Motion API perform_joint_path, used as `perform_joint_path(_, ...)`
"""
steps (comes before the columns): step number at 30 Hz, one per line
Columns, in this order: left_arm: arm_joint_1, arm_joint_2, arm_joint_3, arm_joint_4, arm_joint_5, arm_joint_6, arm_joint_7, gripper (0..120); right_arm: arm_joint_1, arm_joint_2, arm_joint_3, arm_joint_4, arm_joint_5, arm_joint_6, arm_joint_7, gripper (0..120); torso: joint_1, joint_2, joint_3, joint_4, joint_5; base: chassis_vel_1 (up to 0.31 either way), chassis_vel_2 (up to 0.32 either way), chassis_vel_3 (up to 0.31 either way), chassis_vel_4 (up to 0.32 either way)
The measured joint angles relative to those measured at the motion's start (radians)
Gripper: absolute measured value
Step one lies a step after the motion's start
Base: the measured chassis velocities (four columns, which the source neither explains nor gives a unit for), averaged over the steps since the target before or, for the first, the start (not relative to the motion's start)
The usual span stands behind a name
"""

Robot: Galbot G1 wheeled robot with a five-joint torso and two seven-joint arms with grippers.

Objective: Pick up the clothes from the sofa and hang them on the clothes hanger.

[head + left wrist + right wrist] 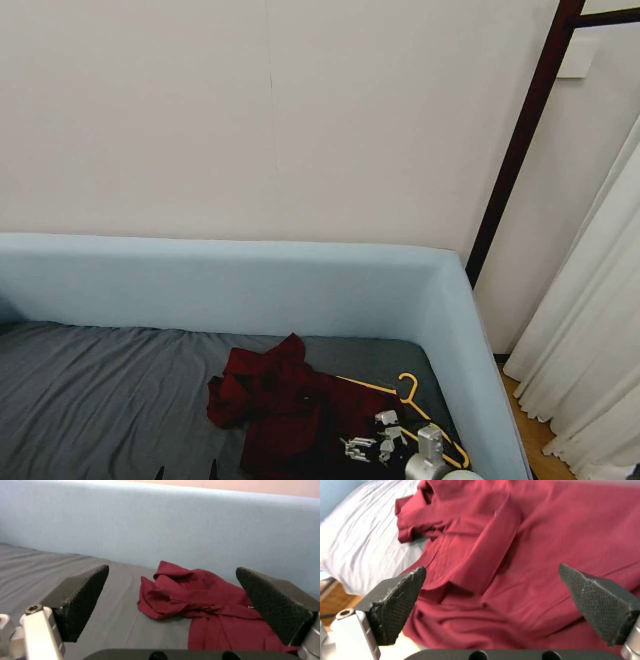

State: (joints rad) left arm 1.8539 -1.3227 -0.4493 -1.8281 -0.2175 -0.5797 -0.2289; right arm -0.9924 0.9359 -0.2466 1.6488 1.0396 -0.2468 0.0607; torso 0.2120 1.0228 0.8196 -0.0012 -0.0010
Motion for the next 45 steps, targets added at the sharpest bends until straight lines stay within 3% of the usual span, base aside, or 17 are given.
perform_joint_path(6,0.010,-0.003,-0.002,0.003,0.002,-0.003,0.000,100,0.082,0.052,-0.069,-0.079,0.091,-0.042,0.006,100,0.000,0.000,0.000,0.0000,-0.0001,0.000,0.000,0.000,0.000)
perform_joint_path(17,0.031,-0.019,-0.009,-0.005,0.020,-0.020,0.000,100,0.162,0.162,-0.120,-0.226,0.055,-0.053,-0.005,100,0.000,0.000,0.000,0.0000,0.0002,0.000,0.000,0.000,0.000)
perform_joint_path(29,0.034,-0.029,-0.011,-0.004,0.026,-0.031,-0.004,100,0.146,0.174,-0.139,-0.229,0.006,-0.061,0.002,100,0.000,0.000,0.000,0.0000,0.0001,0.000,0.000,0.000,0.000)
perform_joint_path(38,0.025,-0.023,-0.009,0.008,0.032,-0.031,-0.004,100,0.144,0.180,-0.130,-0.239,-0.006,-0.044,-0.007,74,0.000,0.000,0.000,-0.0001,0.0002,0.000,0.000,0.000,0.000)
perform_joint_path(41,0.021,-0.022,-0.008,0.011,0.033,-0.030,-0.004,100,0.156,0.184,-0.136,-0.243,-0.007,-0.043,-0.011,57,0.000,0.000,0.000,0.0000,0.0002,0.000,0.000,0.000,0.000)
perform_joint_path(45,0.014,-0.019,-0.008,0.023,0.035,-0.030,-0.004,100,0.157,0.187,-0.148,-0.243,-0.016,-0.044,-0.020,43,0.000,0.000,0.000,0.0000,0.0002,0.000,0.000,0.000,0.000)
